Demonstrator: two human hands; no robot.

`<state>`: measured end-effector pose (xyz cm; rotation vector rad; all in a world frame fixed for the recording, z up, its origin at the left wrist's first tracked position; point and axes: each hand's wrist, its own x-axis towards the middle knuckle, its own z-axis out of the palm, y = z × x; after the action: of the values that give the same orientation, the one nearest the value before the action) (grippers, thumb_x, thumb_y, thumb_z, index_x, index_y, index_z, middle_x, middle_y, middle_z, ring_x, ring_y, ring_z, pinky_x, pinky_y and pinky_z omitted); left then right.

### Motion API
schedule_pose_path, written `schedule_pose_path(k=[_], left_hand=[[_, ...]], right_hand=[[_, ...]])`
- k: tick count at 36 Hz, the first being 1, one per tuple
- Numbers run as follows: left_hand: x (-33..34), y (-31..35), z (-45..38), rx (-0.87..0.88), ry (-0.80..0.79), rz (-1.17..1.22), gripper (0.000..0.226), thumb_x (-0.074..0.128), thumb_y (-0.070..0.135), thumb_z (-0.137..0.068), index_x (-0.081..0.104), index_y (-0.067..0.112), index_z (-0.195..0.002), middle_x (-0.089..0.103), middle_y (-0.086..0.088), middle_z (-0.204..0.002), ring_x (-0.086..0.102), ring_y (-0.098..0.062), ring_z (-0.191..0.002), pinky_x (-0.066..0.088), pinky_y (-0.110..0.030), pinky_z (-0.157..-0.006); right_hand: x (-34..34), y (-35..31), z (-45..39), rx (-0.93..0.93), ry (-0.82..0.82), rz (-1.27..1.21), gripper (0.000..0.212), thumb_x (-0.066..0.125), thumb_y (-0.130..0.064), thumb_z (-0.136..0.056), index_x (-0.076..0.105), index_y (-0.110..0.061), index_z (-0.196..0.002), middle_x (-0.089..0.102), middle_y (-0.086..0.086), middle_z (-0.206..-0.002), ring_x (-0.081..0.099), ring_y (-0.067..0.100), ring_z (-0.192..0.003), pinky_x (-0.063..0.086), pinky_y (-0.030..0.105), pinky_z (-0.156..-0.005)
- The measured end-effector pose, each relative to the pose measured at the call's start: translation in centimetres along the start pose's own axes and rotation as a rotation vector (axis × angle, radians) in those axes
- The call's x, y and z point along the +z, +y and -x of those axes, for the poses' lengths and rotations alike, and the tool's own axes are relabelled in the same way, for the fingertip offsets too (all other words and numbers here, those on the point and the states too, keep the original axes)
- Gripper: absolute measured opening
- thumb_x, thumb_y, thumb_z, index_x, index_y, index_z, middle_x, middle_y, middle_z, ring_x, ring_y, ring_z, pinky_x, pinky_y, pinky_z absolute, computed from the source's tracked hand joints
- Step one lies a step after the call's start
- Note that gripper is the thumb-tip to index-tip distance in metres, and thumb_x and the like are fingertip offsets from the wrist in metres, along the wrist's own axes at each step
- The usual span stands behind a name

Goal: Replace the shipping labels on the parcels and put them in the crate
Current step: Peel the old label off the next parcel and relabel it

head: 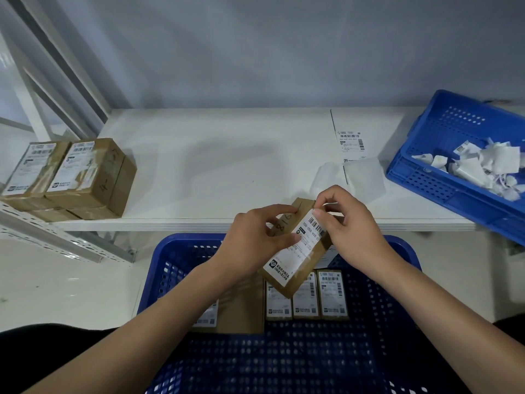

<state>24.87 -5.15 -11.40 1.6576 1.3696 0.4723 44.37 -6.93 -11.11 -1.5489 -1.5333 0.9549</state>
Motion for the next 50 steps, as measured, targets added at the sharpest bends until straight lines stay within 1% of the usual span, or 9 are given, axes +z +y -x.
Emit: schedule_pose_path(k=[3, 10, 14, 16, 28, 38, 41, 45, 50], left_hand=[[0.0, 0.0, 0.0, 0.009, 0.004, -0.002, 0.050, 0.078, 0.038, -0.088, 0.060, 0.044, -0.135, 0.064, 0.014, -0.110, 0.066, -0.002, -0.082, 0.055, -0.012, -0.057], [0.3, 0.3, 0.1, 0.004, -0.003, 0.012, 0.044, 0.075, 0.038, -0.090, 0.061, 0.042, -0.131, 0.065, 0.012, -0.108, 0.064, 0.001, -0.081, 0.050, -0.008, -0.054], [0.5, 0.4, 0.3, 0.022, -0.004, 0.015, 0.041, 0.073, 0.037, -0.093, 0.059, 0.041, -0.131, 0.061, 0.015, -0.105, 0.063, 0.002, -0.079, 0.051, -0.009, -0.055], [0.5, 0.4, 0.5, 0.032, -0.004, 0.011, 0.041, 0.072, 0.036, -0.093, 0.059, 0.040, -0.132, 0.059, 0.017, -0.103, 0.062, 0.003, -0.077, 0.051, -0.008, -0.056], [0.4, 0.2, 0.4, 0.125, 0.084, -0.143, 0.046, 0.074, 0.039, -0.091, 0.060, 0.036, -0.135, 0.065, 0.010, -0.111, 0.057, 0.006, -0.083, 0.044, -0.004, -0.062], [0.6, -0.4, 0.3, 0.132, 0.162, -0.232, 0.049, 0.073, 0.041, -0.091, 0.059, 0.031, -0.138, 0.069, 0.005, -0.119, 0.060, -0.003, -0.089, 0.047, -0.008, -0.066], [0.3, -0.1, 0.3, 0.091, 0.230, -0.170, 0.052, 0.073, 0.040, -0.091, 0.056, 0.030, -0.139, 0.068, 0.008, -0.117, 0.061, -0.002, -0.082, 0.048, -0.005, -0.059], [0.6, 0.2, 0.6, 0.092, 0.296, -0.177, 0.072, 0.076, 0.040, -0.088, 0.041, 0.031, -0.150, 0.062, 0.006, -0.122, 0.062, -0.009, -0.098, 0.047, -0.008, -0.066], [1.8, 0.1, 1.4, 0.145, 0.309, -0.165, 0.083, 0.079, 0.043, -0.085, 0.035, 0.030, -0.154, 0.059, 0.002, -0.126, 0.059, -0.014, -0.110, 0.058, -0.029, -0.086]], right_hand=[[0.0, 0.0, 0.1, 0.012, -0.013, 0.047, 0.011, 0.054, -0.018, -0.102, 0.054, -0.024, -0.093, 0.063, -0.003, -0.102, 0.059, 0.005, -0.102, 0.053, 0.017, -0.067], [0.1, 0.2, 0.3, -0.095, 0.057, 0.238, 0.013, 0.055, -0.008, -0.101, 0.054, -0.020, -0.095, 0.044, -0.006, -0.112, 0.050, 0.002, -0.104, 0.039, 0.005, -0.083], [0.4, -0.1, 0.4, -0.172, 0.054, 0.363, 0.018, 0.051, -0.001, -0.100, 0.048, -0.018, -0.094, 0.039, -0.004, -0.111, 0.050, 0.016, -0.100, 0.047, 0.039, -0.093], [0.4, -0.4, 0.5, -0.191, 0.045, 0.405, 0.020, 0.050, 0.002, -0.099, 0.045, -0.017, -0.094, 0.040, -0.002, -0.111, 0.046, 0.017, -0.100, 0.045, 0.046, -0.093], [0.1, -0.2, 0.8, -0.166, -0.039, 0.521, 0.018, 0.045, -0.002, -0.101, 0.043, -0.020, -0.097, 0.036, -0.003, -0.110, 0.031, 0.007, -0.095, 0.029, 0.030, -0.087], [0.4, 0.3, 0.7, -0.094, -0.098, 0.326, 0.006, 0.043, -0.018, -0.105, 0.045, -0.024, -0.106, 0.037, -0.004, -0.114, 0.044, 0.011, -0.107, 0.040, 0.019, -0.087], [0.5, 0.0, 0.7, -0.005, -0.052, 0.158, 0.021, 0.049, -0.032, -0.103, 0.038, -0.038, -0.120, 0.036, -0.006, -0.125, 0.048, 0.006, -0.113, 0.048, 0.023, -0.089], [0.5, -1.0, 0.5, 0.269, -0.002, -0.094, 0.044, 0.056, -0.052, -0.095, 0.032, -0.045, -0.132, 0.047, -0.007, -0.127, 0.056, 0.002, -0.104, 0.046, 0.020, -0.074], [0.9, -0.8, 0.7, 0.433, -0.076, -0.220, 0.094, 0.070, -0.072, -0.069, 0.036, -0.032, -0.147, 0.056, -0.014, -0.129, 0.063, 0.006, -0.104, 0.050, 0.036, -0.101]])
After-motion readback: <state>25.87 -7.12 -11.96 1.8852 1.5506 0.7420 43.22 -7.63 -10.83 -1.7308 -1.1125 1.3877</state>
